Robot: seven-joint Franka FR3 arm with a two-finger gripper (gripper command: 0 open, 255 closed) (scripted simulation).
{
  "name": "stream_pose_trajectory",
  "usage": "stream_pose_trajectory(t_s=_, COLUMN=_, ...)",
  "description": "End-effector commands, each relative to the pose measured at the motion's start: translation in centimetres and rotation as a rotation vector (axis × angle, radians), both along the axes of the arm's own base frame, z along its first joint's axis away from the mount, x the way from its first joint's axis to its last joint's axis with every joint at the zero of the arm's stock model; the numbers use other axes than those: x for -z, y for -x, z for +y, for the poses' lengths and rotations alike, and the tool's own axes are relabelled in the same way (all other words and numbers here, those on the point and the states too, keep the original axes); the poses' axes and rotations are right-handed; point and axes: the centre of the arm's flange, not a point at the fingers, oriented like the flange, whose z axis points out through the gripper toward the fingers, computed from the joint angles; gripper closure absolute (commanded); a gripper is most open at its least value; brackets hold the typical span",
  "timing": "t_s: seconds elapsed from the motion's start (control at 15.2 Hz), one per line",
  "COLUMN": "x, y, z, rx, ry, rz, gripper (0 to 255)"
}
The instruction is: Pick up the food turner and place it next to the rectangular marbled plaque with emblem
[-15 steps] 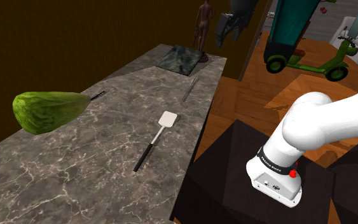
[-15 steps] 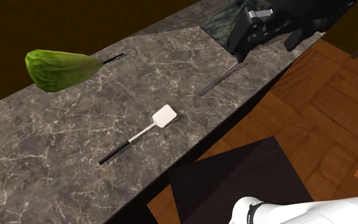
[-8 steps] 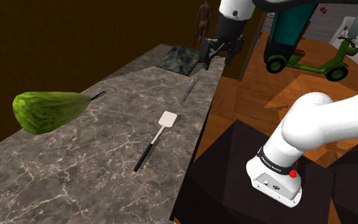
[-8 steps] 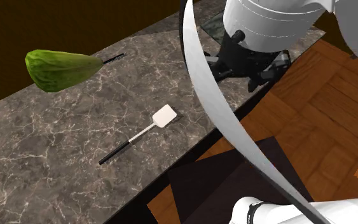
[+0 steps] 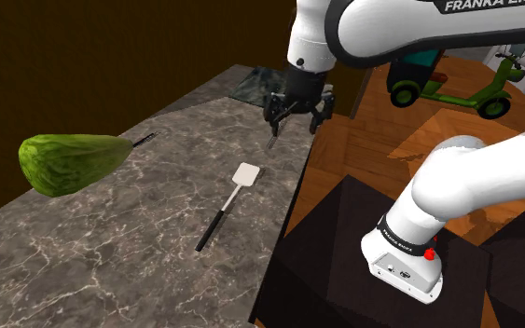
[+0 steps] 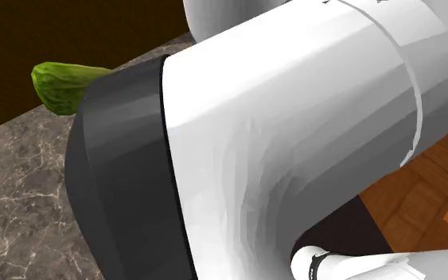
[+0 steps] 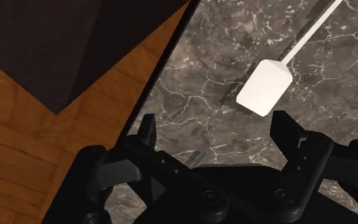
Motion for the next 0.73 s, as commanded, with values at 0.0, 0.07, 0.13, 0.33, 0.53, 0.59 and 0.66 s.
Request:
stream_pose_trajectory(t_s=0.0, x=1.7, y=-0.6, z=1.7, rx=0.079, ry=-0.019, rz=0.011, gripper=0)
stream_pose_trajectory(t_s=0.07, x=2.5, y=-0.9, z=2.6, rx=0.115, ry=-0.028, rz=0.017, gripper=0)
stream_pose_trajectory(t_s=0.13, x=3.2, y=-1.2, z=3.5, rx=0.152, ry=-0.036, rz=0.023, gripper=0)
stream_pose_trajectory(t_s=0.33, x=5.5, y=-2.3, z=6.3, rx=0.26, ry=-0.062, rz=0.04, gripper=0)
stream_pose_trajectory(t_s=0.53, x=7.8, y=-3.7, z=8.9, rx=0.369, ry=-0.088, rz=0.057, gripper=0)
stream_pose_trajectory(t_s=0.59, x=8.5, y=-4.3, z=9.8, rx=0.405, ry=-0.096, rz=0.063, gripper=0)
stream_pose_trajectory(t_s=0.66, x=9.2, y=-4.8, z=10.7, rx=0.441, ry=-0.105, rz=0.068, gripper=0)
